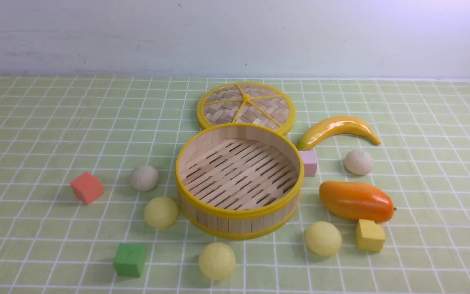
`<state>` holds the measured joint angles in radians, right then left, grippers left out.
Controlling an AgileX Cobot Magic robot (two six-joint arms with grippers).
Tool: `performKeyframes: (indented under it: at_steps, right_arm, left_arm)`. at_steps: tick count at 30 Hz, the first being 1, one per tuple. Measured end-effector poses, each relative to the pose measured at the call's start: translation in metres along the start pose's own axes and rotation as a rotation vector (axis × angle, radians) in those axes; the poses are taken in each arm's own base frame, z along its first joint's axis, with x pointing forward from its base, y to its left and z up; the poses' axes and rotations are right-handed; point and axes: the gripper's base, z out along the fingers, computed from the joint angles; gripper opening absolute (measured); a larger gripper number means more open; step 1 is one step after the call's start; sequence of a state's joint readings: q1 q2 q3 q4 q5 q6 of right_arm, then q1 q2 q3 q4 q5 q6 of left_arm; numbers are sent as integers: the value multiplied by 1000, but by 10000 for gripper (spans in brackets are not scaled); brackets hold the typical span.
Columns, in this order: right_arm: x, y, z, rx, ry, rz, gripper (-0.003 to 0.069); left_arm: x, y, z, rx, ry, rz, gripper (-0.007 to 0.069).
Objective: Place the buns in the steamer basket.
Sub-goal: Use the left arm to grab a steamed stuffed bun
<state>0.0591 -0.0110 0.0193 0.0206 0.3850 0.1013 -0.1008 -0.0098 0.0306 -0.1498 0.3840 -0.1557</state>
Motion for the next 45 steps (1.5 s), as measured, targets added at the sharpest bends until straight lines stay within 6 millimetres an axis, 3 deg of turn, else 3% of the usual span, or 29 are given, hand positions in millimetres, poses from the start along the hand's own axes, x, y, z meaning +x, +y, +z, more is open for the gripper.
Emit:
performKeyframes:
  at_steps: [21,23,27,33,39,40,42,45]
  right_arm:
    - [0,0,0,0,0,0,239]
    - [0,0,0,0,0,0,239]
    - [0,0,0,0,0,0,239]
    - [0,0,0,0,0,0,239]
    - [0,0,0,0,0,0,239]
    - [0,0,0,0,0,0,239]
    - [0,0,0,0,0,0,239]
    - [0,0,0,0,0,0,239]
  left_arm:
    - [-3,-1,0,13,-35,-29,238]
    - [-6,-3,0,34,-59,-97,238]
    - [-17,-8,-2,138,-165,-487,238]
    - [-31,-7,-6,188,-302,-679,233]
    - [-66,-26,-29,276,-303,-612,98]
    - [-82,-35,-38,291,-282,-536,27]
    - [-101,-47,-44,291,-197,-453,-13]
    - [-123,-62,-33,248,45,-336,-13]
